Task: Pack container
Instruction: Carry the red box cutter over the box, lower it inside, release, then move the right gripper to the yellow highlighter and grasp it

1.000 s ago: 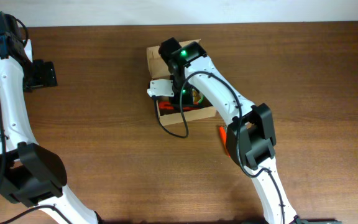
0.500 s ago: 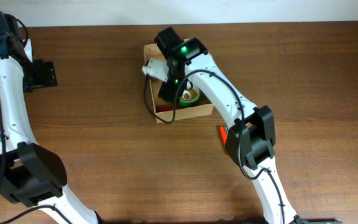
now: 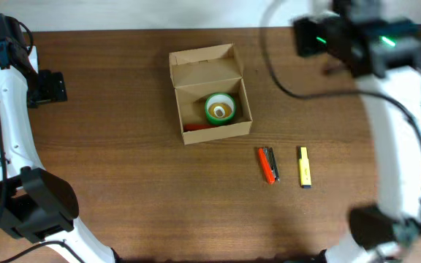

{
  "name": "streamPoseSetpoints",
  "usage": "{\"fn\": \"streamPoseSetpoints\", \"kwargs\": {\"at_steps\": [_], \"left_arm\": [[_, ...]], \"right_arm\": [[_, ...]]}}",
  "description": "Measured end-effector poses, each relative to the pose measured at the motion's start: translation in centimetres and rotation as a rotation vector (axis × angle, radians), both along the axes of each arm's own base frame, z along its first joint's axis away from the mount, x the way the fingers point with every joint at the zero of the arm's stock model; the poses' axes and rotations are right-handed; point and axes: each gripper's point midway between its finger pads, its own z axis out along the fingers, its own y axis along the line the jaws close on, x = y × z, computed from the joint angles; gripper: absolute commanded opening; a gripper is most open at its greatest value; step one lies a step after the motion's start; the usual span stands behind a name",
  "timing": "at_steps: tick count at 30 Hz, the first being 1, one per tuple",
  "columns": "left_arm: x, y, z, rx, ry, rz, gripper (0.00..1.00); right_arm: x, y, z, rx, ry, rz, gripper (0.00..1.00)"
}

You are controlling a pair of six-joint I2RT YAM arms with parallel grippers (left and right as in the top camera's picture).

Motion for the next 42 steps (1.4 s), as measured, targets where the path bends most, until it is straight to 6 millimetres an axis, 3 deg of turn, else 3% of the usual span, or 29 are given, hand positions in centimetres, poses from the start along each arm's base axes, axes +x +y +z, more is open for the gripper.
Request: {"fn": "streamPoseSetpoints", "kwargs": {"at_steps": [1,2,3,5,6,10,13,17,25,29,35,41,42], "left_arm": [[0.0,0.0,0.0,0.001,0.0,0.0,1.0],[0.0,0.0,0.0,0.001,0.0,0.0,1.0],[0.0,0.0,0.0,0.001,0.0,0.0,1.0],[0.0,0.0,0.0,0.0,-0.001,0.0,1.0],[0.0,0.0,0.0,0.001,-0.001,0.0,1.0],[0.0,0.0,0.0,0.0,0.0,0.0,1.0],[0.0,0.0,0.0,0.0,0.001,0.0,1.0],[0.0,0.0,0.0,0.001,0.001,0.0,1.0],[0.0,0.0,0.0,0.001,-0.001,0.0,1.0],[0.0,0.0,0.0,0.001,-0.001,0.0,1.0],[0.0,0.0,0.0,0.001,-0.001,0.0,1.0],[0.0,0.0,0.0,0.0,0.0,0.0,1.0],[0.0,0.0,0.0,0.001,-0.001,0.0,1.0]], "right_arm": [[-2.1,-2.3,-0.5,0.002,0.018,-0.053,0.62],[-5.4,-5.0,-2.4,0.009,0.093,-0.132,0.62],[-7.2,-6.5,-3.6,0.017,0.148,-0.182,0.62],[-12.0,-8.9,-8.1,0.05,0.356,-0.308,0.62],[-12.6,-9.5,-9.8,0.067,0.412,-0.345,0.62],[-13.9,-8.7,-17.2,0.117,0.564,-0.386,0.62],[-15.2,-6.3,-23.0,0.132,0.601,-0.326,0.62],[-16.5,-4.7,-27.2,0.161,0.608,-0.283,0.61],[-16.1,-4.0,-31.6,0.201,0.634,-0.277,0.61],[-16.0,-4.0,-35.0,0.202,0.713,-0.301,0.56],[-15.6,-3.9,-35.5,0.215,0.708,-0.323,0.42],[-15.5,-4.4,-36.2,0.204,0.714,-0.366,0.41],[-15.5,-4.4,-36.2,0.204,0.714,-0.368,0.37]]}}
